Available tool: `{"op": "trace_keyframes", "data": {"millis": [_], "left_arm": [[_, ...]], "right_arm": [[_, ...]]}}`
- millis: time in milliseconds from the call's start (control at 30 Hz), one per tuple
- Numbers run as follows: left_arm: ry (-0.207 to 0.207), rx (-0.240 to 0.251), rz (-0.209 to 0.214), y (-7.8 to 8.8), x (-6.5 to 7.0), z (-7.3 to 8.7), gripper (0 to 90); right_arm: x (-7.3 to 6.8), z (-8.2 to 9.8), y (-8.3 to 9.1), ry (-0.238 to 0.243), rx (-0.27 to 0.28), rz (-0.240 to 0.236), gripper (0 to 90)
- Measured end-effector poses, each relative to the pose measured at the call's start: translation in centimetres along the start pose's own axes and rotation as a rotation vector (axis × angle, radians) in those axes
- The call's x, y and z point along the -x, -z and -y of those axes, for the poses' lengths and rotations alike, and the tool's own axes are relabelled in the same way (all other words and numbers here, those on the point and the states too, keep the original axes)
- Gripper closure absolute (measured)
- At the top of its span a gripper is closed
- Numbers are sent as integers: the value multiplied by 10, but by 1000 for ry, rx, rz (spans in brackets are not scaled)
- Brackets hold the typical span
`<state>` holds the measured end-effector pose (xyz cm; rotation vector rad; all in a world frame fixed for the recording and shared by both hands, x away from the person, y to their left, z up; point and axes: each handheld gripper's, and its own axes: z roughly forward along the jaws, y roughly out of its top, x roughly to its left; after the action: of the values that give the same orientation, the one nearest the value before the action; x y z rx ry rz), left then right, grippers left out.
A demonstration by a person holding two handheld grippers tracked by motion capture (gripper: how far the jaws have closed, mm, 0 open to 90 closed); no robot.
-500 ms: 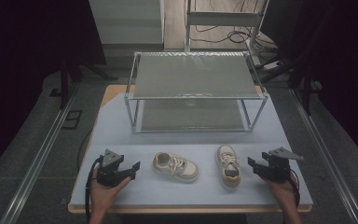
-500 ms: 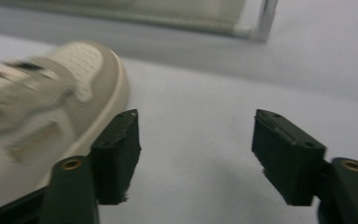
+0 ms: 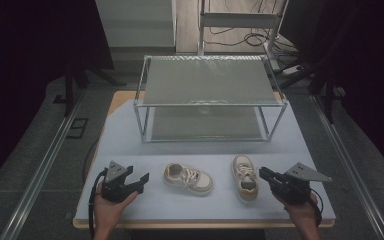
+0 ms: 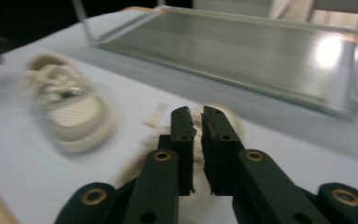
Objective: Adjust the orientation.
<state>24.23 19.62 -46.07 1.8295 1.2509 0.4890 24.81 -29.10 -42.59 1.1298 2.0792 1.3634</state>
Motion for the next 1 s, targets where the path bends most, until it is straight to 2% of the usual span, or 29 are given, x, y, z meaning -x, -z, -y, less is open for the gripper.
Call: {"op": "trace_keyframes", "data": {"millis": [167,233,267,300,333,367,400,433,500,533,567,700,867,900,933,967,1000], "left_arm": [[8,-32,29,0,2,-1,346],[9,-39,35,-1,2,0,347],[10,-53,38,-3,3,0,347],[9,-58,34,-4,3,1,347],[9,-58,34,-4,3,1,347],[8,-60,37,-5,4,1,347],[8,-60,37,-5,4,1,347],[10,-60,40,-4,4,1,347],[13,-57,42,-4,5,0,347],[12,-57,41,-3,5,0,346],[11,-59,41,-3,5,0,346],[13,-62,48,-3,6,0,343],[16,-59,52,-1,6,0,343],[17,-59,52,-1,6,0,343],[18,-60,51,-1,5,0,342],[18,-60,51,-1,5,0,342],[20,-66,53,-2,5,0,342]], "right_arm": [[-32,-6,-12,47,-4,-95,878],[-36,-6,-14,53,-9,-108,883],[-50,-6,-22,68,-21,-143,889],[-56,-6,-26,79,-29,-158,891],[-56,-6,-26,79,-29,-158,891],[-70,-6,-35,98,-49,-177,891],[-70,-6,-35,98,-49,-177,891],[-84,-4,-46,116,-76,-202,893],[-89,-2,-50,124,-88,-211,893],[-103,3,-63,144,-123,-227,894],[-109,5,-69,153,-139,-235,894],[-127,15,-87,189,-188,-234,894],[-133,22,-96,206,-224,-206,895],[-133,23,-98,212,-232,-192,895],[-132,26,-102,231,-247,-146,895],[-132,26,-102,231,-247,-146,895],[-130,27,-105,237,-259,-112,896]]}}
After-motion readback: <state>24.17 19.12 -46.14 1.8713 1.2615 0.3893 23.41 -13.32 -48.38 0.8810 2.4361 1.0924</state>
